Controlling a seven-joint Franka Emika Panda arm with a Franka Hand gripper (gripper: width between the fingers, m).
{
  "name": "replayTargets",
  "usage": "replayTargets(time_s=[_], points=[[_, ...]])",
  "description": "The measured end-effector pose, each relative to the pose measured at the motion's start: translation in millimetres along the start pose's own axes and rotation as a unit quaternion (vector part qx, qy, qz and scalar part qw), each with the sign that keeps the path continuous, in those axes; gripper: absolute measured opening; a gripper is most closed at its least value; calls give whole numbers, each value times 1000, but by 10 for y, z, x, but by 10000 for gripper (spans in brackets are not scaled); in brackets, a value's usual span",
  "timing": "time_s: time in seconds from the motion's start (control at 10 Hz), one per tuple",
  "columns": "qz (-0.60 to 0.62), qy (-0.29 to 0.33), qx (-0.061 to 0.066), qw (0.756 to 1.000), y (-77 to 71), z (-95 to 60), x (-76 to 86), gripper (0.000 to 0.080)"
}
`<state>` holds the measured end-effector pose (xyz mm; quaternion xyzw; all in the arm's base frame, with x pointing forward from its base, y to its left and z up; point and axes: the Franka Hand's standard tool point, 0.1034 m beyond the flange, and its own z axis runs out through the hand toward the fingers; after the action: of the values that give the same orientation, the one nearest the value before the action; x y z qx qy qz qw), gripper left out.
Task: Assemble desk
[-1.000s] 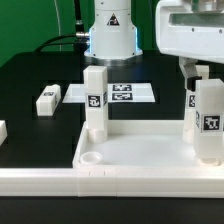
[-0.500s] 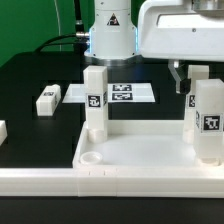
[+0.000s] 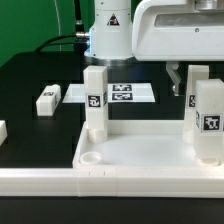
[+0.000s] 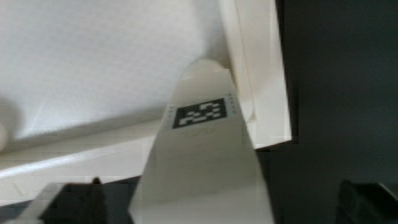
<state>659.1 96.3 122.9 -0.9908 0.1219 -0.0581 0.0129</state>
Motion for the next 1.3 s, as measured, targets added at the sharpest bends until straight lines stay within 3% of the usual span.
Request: replayTargets(time_s=[0.2,0.3,0.4,0.5,1.1,1.3], points=[[-29,0,-3,1000,4,1,-1,627],[-28,0,-3,1000,7,5,-2,485],[-20,0,-3,1000,7,5,-2,485],[-11,0,-3,1000,7,7,-2,303],[158,0,-3,987,7,15,-6,289],[259,-3,3,966,14,22,-9,289]])
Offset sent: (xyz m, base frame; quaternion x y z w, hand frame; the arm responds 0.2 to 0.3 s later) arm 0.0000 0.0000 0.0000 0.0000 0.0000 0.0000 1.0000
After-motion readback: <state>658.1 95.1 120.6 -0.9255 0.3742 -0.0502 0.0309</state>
